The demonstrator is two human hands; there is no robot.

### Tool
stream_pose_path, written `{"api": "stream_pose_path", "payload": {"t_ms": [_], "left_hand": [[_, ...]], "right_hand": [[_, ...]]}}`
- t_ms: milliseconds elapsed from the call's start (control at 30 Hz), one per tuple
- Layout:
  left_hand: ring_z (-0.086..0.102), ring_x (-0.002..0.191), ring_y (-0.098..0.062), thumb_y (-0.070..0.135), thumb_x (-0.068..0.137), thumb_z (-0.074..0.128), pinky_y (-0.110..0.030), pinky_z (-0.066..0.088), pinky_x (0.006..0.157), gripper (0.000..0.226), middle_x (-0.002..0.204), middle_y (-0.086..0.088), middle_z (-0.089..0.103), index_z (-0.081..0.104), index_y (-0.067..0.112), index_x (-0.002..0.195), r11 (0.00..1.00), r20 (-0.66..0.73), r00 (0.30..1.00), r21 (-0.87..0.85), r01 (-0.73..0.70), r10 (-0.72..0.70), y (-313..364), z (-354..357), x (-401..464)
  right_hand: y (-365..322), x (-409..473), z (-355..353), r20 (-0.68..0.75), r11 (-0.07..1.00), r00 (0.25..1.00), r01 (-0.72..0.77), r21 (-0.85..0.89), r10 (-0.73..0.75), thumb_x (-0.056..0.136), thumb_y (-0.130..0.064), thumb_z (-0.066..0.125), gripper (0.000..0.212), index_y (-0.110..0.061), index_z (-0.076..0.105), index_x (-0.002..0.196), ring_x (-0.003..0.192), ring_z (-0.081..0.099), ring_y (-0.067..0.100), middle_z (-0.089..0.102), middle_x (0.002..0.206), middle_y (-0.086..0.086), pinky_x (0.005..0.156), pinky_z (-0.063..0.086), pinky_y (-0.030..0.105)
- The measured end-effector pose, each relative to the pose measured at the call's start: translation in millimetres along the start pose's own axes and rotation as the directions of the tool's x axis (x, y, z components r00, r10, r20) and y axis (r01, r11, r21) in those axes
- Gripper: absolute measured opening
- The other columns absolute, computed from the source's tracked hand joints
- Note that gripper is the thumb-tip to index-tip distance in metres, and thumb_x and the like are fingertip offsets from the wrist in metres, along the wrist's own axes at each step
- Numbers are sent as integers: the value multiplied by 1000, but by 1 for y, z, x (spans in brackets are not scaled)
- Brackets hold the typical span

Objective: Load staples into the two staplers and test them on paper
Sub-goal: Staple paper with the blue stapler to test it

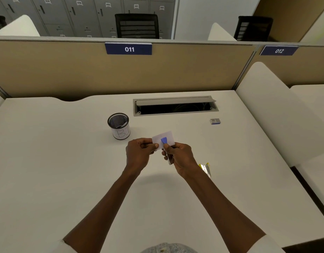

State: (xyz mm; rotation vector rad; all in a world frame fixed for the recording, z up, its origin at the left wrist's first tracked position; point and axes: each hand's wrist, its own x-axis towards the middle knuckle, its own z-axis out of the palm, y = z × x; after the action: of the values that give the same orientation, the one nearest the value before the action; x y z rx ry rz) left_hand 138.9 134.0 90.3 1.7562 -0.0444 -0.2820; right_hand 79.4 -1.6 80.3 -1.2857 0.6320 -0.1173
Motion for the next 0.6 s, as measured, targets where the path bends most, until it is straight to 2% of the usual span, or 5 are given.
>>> {"api": "stream_pose_path", "payload": {"t_ms": [200,333,433,500,600], "left_hand": [[71,63,-11,10,76,82,-16,55,58,19,78,-2,75,74,9,93,999,-14,999,-21,35,-35,-5,-2,4],[73,68,-13,12,77,81,-19,57,61,21,84,-2,75,74,10,98,999,-17,999,-6,46,-46,-7,-4,7],[73,74,-19,12,78,80,-26,59,67,25,87,-4,73,74,7,102,998,-57,996,-11,64,-64,-8,-9,11],[73,75,-21,12,78,80,-30,60,71,25,87,-5,73,74,6,101,997,-88,994,-21,69,-71,-9,-14,14],[74,72,-21,10,77,80,-30,61,71,19,84,-6,74,74,9,94,995,-113,990,-54,78,-84,-12,-20,15]], "right_hand": [[1,1,-1,87,997,995,-49,67,43,87,-16,70,15,-2,71,94,72,65,18,68,81,10,65,56,27],[5,1,-4,137,996,988,-79,39,73,88,-9,68,22,2,68,107,80,65,21,68,90,9,79,55,34],[13,-3,-7,113,993,987,-117,13,115,84,-4,71,20,0,70,104,76,64,23,68,85,10,85,55,40],[21,-8,-9,50,988,988,-141,-62,144,81,-5,74,12,-3,73,93,70,63,25,67,80,12,79,55,41],[40,-15,-8,-114,940,985,-158,-304,128,70,-11,78,4,-10,75,73,63,61,22,68,72,11,64,50,34]]}}
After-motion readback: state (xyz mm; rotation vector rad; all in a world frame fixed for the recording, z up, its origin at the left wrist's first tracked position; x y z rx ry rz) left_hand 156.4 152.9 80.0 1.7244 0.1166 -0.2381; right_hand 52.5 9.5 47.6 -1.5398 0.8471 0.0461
